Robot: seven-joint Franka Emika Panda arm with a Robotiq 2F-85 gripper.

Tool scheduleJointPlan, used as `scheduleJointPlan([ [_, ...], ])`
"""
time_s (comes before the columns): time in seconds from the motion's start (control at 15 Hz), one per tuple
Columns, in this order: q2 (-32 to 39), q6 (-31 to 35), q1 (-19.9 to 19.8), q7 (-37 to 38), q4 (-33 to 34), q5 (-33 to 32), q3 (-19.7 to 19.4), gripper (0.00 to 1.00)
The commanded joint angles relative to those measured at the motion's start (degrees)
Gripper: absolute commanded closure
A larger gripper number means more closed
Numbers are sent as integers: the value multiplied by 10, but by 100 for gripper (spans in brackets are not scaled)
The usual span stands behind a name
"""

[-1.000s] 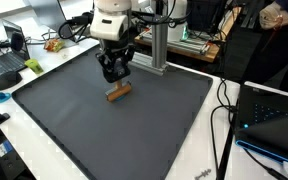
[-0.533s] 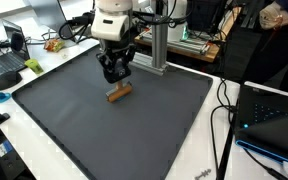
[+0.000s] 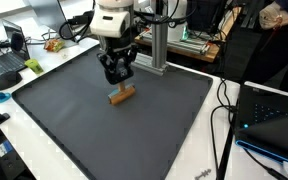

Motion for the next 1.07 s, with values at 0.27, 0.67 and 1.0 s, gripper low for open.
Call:
scheduleJointPlan([
  [0.27,-92,-15,-7,126,-18,63,-13,78],
  [0.67,-129,-19,-2,315,-36,42,-35,78],
  [1.0,-124,-12,0,471,-48,41,-49,78],
])
